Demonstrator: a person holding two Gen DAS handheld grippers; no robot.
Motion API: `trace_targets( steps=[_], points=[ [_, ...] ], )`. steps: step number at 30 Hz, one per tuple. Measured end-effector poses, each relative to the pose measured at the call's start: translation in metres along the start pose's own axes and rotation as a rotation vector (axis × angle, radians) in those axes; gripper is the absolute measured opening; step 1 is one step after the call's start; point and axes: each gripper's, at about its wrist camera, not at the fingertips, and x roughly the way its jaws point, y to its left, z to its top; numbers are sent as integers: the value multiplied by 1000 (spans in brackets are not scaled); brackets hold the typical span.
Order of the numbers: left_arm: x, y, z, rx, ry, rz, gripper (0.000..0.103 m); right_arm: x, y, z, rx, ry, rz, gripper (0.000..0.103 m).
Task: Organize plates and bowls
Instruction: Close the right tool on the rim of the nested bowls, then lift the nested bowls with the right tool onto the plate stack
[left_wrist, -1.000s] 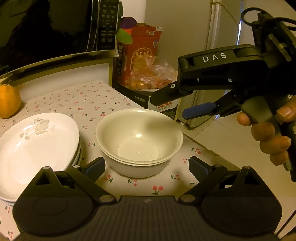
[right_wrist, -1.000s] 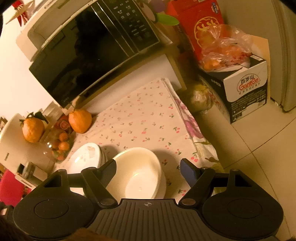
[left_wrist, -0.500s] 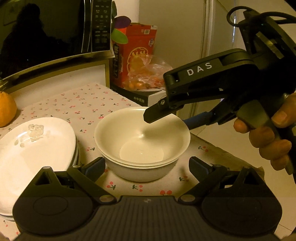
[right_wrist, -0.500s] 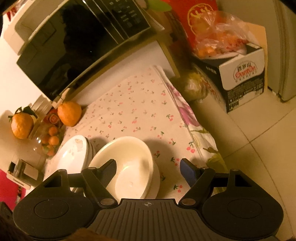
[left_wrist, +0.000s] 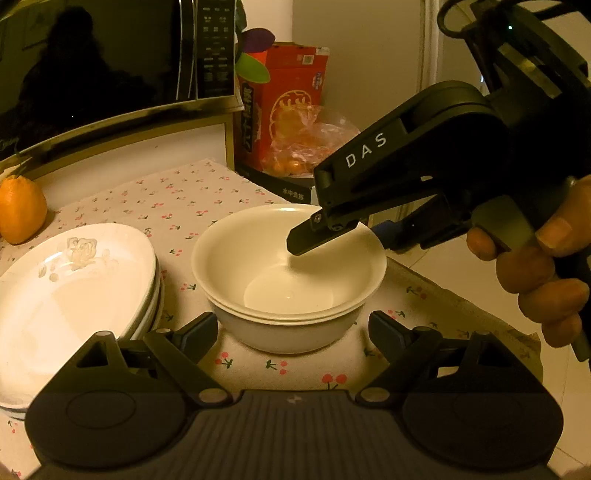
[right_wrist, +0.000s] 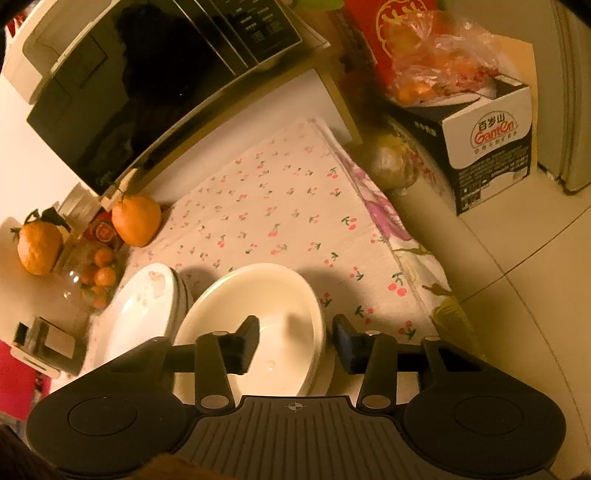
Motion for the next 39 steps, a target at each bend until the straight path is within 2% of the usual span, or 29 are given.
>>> trace_targets(
  steps=[3, 6, 24, 39],
  points=[
    [0, 1, 1, -4, 3, -4, 86, -1, -3, 0, 10, -4, -10, 26],
    [0, 2, 3, -13, 10, -9, 82, -3, -4, 0, 1, -13, -15, 23],
    [-21, 10, 14, -57, -17, 12, 81, -24, 15, 5, -37, -82, 49, 20],
    [-52, 31, 31, -34, -41, 61, 78, -33, 49, 15, -13, -141, 152, 20]
  ],
)
